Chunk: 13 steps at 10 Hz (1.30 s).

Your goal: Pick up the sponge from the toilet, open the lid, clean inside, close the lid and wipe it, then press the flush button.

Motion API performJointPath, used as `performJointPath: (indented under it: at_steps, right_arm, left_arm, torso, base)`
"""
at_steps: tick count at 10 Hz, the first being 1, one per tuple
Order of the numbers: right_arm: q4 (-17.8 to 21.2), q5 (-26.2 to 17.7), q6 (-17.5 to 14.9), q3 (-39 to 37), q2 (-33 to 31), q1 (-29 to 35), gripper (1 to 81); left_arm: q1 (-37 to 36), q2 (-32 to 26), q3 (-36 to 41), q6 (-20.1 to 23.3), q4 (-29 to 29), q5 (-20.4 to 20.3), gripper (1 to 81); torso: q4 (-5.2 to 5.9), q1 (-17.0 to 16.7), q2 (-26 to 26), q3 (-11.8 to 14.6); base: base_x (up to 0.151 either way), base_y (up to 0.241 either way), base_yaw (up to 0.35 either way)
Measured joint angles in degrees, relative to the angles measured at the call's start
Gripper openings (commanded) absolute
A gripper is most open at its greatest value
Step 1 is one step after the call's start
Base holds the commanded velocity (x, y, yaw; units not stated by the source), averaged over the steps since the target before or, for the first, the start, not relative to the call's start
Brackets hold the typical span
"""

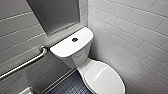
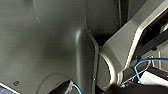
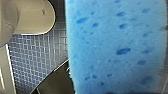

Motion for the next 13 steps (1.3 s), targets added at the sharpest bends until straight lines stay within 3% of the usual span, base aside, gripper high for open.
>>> performJointPath:
  at_steps: [2, 3, 4, 8, 13]
  right_arm:
    - [-2.85, 2.69, -0.3, -11.79, 8.57, -3.56, 1.0]
    - [-3.23, 2.86, -0.35, -13.28, 9.53, -3.94, 1.0]
    - [-4.86, 3.97, -0.4, -21.14, 14.74, -5.88, 1.0]
    - [-10.23, 5.81, -0.52, -38.08, 29.05, -10.23, 1.0]
    - [-18.07, 5.95, -0.6, -47.1, 37.18, -13.09, 1.0]
  left_arm:
    - [-0.39, 0.17, -0.09, -0.02, 0.02, 0.0, 81.1]
    - [-0.3, 0.34, -0.27, -0.02, 0.02, 0.02, 81.1]
    - [-0.01, 0.69, -0.96, -0.05, 0.02, 0.05, 81.1]
    - [1.43, 3.5, -8.35, -0.02, 0.02, 0.2, 81.1]
    - [2.1, 9.3, -17.44, -0.02, 0.02, 0.13, 81.1]
  torso:
    - [0.0, -2.43, 3.72, 3.87]
    - [0.0, -3.7, 5.64, 5.83]
    - [0.0, -5.03, 7.69, 7.93]
    - [0.0, -10.47, 15.91, 16.04]
    - [0.0, -16.74, 25.51, 17.7]
  base:
    - [0.0, 0.0, 0.0]
    - [0.0, 0.0, 0.0]
    - [0.0, 0.0, 0.0]
    - [0.0, 0.0, 0.0]
    - [0.0, 0.0, 0.0]
